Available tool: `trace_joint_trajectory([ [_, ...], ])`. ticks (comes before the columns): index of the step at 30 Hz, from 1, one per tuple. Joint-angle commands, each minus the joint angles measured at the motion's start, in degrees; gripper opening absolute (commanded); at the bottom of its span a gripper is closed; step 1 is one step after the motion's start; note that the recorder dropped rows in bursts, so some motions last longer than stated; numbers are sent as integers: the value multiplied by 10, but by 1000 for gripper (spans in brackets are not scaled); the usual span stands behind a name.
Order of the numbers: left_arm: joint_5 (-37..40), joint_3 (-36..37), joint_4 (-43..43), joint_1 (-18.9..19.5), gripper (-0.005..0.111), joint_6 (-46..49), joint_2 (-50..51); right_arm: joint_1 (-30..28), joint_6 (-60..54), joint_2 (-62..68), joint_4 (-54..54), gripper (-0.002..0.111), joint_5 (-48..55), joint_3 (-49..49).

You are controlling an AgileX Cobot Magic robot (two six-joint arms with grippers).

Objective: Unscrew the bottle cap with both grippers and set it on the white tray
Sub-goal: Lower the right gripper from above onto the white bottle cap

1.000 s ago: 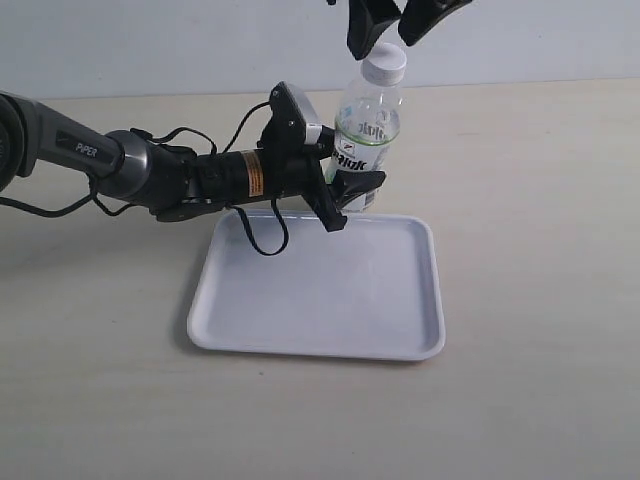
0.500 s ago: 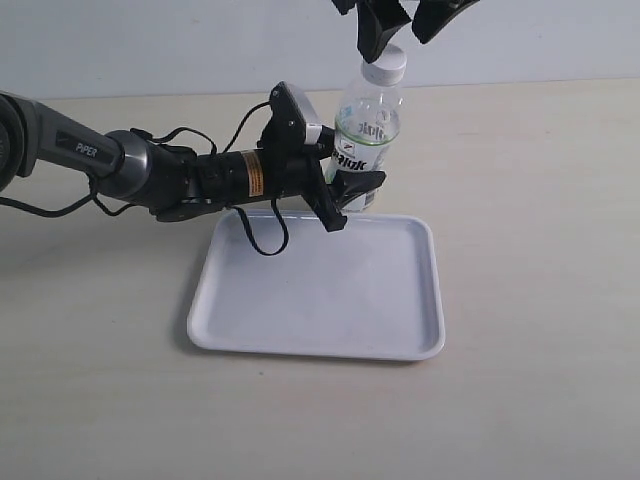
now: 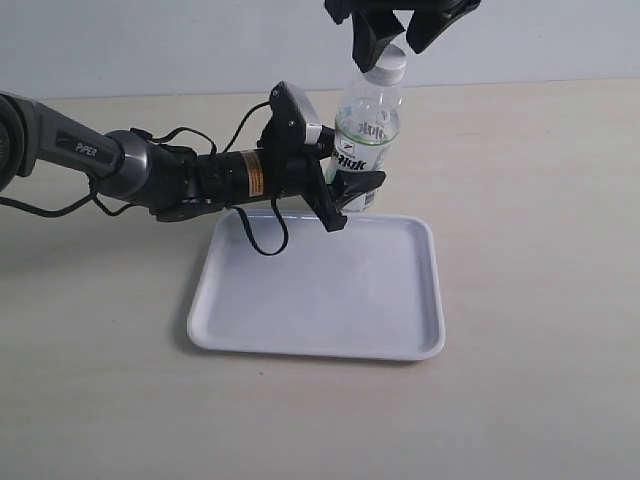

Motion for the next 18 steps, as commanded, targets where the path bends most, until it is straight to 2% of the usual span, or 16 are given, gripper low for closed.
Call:
trace_joint_trajectory([
  [1,-14,-1,-15,0,0,1,-13,1,-3,10,-2,61,-2,-3],
  [5,-14,-1,-15,0,0,1,-13,1,-3,12,-2,60,-2,-3],
  [13,-14,-1,-15,0,0,1,-13,1,-2,12,-2,52,-2,-3],
  [16,-14,-1,-15,0,0,1,-13,1,-2,12,-2,45,-2,-3],
  [18,-14,-1,-15,0,0,1,-13,1,-2,12,-2,34,-2,-3],
])
